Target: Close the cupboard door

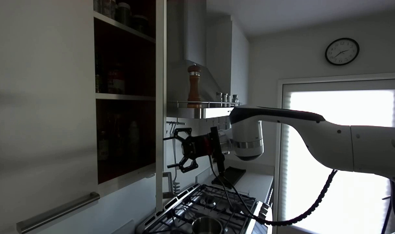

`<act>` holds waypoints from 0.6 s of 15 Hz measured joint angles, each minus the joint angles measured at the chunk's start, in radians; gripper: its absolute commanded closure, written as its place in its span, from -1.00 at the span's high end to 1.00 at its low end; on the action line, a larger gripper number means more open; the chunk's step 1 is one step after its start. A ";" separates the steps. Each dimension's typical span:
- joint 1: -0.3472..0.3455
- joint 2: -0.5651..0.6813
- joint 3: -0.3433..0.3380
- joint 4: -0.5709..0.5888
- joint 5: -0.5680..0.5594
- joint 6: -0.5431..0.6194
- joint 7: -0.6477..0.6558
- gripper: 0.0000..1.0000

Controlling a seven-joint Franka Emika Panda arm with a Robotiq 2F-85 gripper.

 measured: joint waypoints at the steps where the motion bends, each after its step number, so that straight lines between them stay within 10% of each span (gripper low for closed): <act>1: 0.001 0.008 0.016 0.004 0.006 0.024 -0.001 1.00; 9: 0.027 0.093 0.075 0.061 0.056 0.152 -0.065 1.00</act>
